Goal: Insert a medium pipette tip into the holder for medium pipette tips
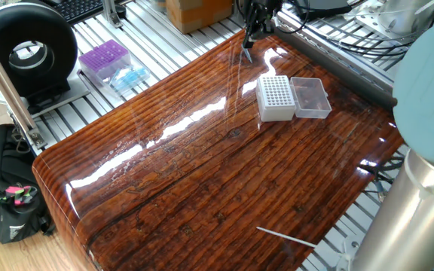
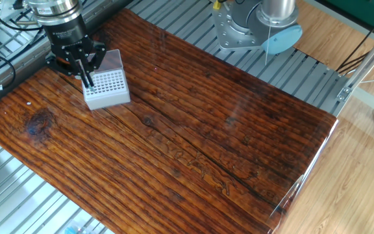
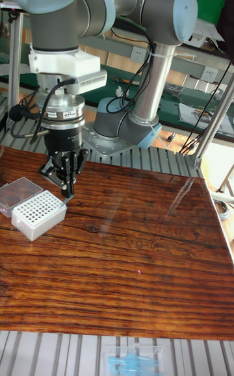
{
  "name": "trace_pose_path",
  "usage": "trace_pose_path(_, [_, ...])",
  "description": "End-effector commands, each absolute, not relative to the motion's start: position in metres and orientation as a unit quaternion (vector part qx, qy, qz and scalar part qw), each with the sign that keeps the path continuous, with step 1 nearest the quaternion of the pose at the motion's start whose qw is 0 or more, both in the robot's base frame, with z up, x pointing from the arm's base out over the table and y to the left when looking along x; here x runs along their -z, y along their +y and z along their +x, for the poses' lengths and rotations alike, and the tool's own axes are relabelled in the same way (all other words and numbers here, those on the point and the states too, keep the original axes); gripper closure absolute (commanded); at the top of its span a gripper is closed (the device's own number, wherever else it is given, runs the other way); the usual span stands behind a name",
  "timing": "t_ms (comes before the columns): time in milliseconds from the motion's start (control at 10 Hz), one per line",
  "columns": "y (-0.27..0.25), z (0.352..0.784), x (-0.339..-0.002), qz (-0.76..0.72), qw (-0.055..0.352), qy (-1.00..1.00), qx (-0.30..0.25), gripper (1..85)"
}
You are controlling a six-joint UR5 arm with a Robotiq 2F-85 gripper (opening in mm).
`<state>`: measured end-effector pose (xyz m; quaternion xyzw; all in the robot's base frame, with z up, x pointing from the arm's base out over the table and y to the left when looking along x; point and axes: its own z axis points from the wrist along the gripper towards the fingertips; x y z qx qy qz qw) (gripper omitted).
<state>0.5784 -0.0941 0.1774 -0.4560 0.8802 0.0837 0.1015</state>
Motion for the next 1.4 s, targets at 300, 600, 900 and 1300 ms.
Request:
trace_pose_path(300, [-0.128,0.545,-0.172,-0.474,0.111,0.866,-0.115,84.7])
trace_pose_path(600, [-0.138,0.538,-0.167,-0.473,0.121,0.864,-0.123,84.7])
trace_pose_path(900, [-0.136,0.537,-0.168,-0.479,0.124,0.859,-0.128,84.7])
trace_pose_path(1300, [-0.151,0.536,-0.163,-0.459,0.104,0.876,-0.106,84.7])
